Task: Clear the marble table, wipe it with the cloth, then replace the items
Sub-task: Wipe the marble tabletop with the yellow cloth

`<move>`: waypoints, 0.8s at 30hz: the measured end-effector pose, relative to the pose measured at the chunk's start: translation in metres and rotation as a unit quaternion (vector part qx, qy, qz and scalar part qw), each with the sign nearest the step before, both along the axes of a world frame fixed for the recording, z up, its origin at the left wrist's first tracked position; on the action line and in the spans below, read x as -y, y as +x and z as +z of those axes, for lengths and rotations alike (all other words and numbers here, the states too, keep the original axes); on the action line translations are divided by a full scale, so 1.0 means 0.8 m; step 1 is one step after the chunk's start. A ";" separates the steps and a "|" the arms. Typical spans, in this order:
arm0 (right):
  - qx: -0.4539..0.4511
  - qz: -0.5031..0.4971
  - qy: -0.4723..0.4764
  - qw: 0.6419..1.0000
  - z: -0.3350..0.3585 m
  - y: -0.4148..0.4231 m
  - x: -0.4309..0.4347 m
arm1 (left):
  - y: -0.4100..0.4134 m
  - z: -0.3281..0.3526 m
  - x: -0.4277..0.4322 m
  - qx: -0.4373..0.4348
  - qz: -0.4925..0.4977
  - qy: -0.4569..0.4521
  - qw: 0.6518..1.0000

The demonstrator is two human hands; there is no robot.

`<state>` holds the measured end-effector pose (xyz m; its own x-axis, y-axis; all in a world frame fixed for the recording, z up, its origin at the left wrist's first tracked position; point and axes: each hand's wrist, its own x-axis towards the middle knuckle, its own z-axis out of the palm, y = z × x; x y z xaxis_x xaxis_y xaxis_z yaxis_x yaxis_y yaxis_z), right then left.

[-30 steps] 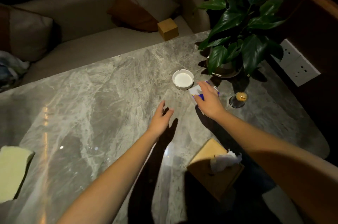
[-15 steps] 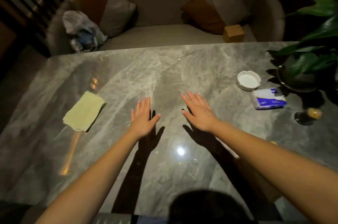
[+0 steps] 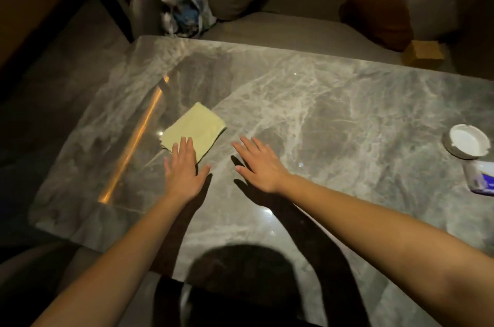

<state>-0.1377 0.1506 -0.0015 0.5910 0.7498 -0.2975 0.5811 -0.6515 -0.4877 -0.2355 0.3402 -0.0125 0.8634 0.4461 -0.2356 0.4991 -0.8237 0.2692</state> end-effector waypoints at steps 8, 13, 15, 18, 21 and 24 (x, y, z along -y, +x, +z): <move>-0.031 -0.169 0.091 0.981 -0.030 0.023 -0.165 | 0.013 -0.036 -0.134 -0.035 0.024 0.015 0.999; -0.002 -0.127 0.085 0.988 -0.054 0.020 -0.244 | 0.034 -0.055 -0.190 -0.030 0.026 0.004 0.999; 0.034 -0.045 0.038 0.998 -0.071 0.017 -0.258 | 0.033 -0.063 -0.198 -0.008 0.029 -0.016 0.999; 0.110 0.052 -0.037 0.992 -0.102 0.018 -0.254 | 0.028 -0.076 -0.212 0.029 0.056 -0.025 0.998; 0.149 0.063 -0.047 0.986 -0.117 0.022 -0.252 | 0.016 -0.088 -0.240 0.052 0.062 0.000 0.997; 0.163 0.028 -0.056 0.985 -0.119 0.038 -0.271 | 0.007 -0.104 -0.254 0.049 0.047 0.043 0.997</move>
